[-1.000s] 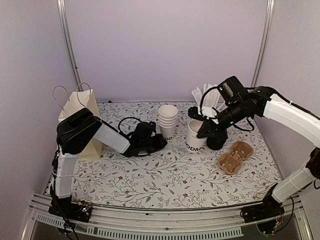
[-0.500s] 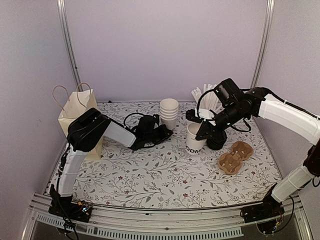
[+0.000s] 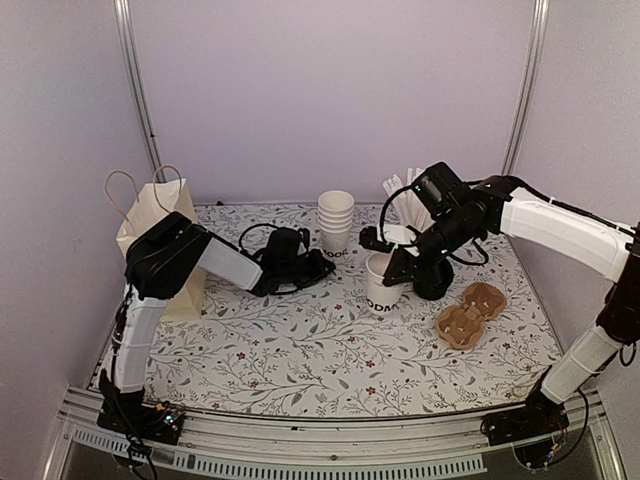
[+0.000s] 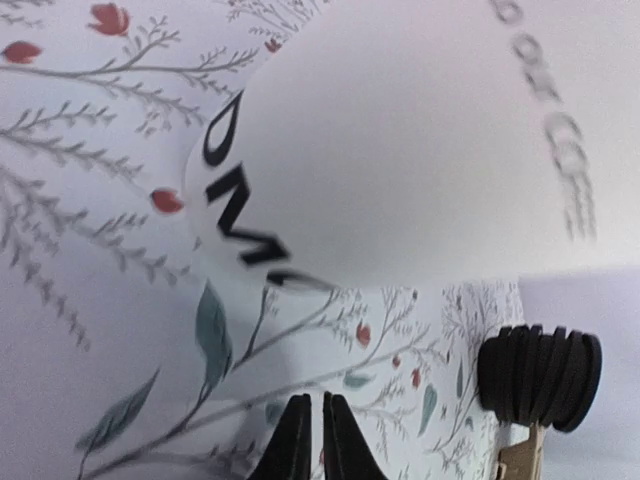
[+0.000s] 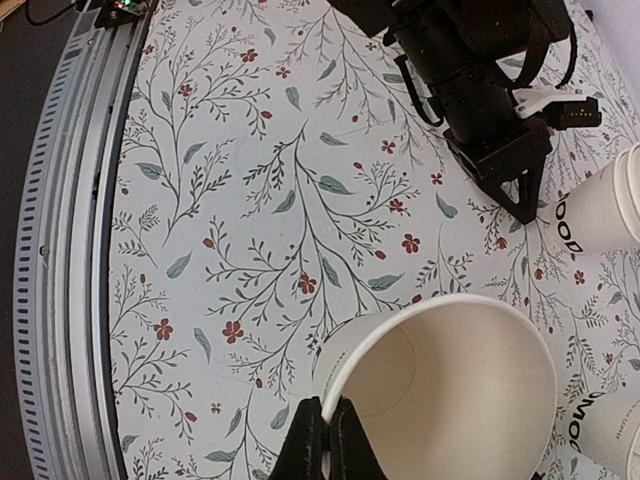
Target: Pack the takeout coffee
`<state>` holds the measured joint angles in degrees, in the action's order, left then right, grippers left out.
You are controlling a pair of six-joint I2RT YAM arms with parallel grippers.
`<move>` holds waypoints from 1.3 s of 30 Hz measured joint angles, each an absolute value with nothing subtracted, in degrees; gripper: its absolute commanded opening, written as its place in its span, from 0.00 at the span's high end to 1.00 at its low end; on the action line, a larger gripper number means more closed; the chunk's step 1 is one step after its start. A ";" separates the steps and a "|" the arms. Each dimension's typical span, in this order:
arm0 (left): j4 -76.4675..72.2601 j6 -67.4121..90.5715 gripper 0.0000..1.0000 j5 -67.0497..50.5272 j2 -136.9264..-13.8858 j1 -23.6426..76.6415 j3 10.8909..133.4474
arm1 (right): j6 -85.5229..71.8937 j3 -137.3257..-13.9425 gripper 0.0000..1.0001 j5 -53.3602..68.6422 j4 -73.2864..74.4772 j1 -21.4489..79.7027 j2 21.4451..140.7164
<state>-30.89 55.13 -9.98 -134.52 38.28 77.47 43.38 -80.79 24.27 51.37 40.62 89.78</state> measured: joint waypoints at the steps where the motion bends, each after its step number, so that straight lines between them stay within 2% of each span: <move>1: -30.04 54.68 0.85 -10.04 -132.46 38.28 74.96 | 43.44 -80.93 1.00 24.03 51.35 41.32 90.41; 5: -27.53 54.13 0.81 -10.15 -123.13 38.48 65.87 | 43.79 -80.95 1.00 23.00 50.87 44.60 93.30; 17: -13.26 46.41 0.77 -11.81 -105.60 38.61 64.16 | 43.55 -79.94 0.99 21.30 44.77 51.99 100.71; 20: -8.95 43.24 0.77 -12.05 -104.90 38.26 66.74 | 43.35 -79.96 0.89 21.04 43.66 53.06 101.80; 23: -5.93 41.21 0.76 -12.97 -104.99 37.19 70.19 | 43.13 -79.96 0.67 20.69 43.44 53.71 102.78; 25: -5.74 40.40 0.76 -13.43 -104.90 36.16 71.33 | 43.09 -79.96 0.59 20.32 43.55 53.93 102.96; 33: -6.11 36.14 0.71 -18.81 -103.94 33.19 70.94 | 45.08 -80.82 0.54 19.09 46.96 51.88 98.37; 39: -6.87 30.30 0.69 -24.84 -100.77 33.15 70.94 | 44.12 -79.59 0.57 21.89 43.97 36.45 87.13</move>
<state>-6.87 30.30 -24.84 -100.77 33.15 70.94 44.12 -79.59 21.89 43.97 36.45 87.13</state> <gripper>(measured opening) 0.305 0.452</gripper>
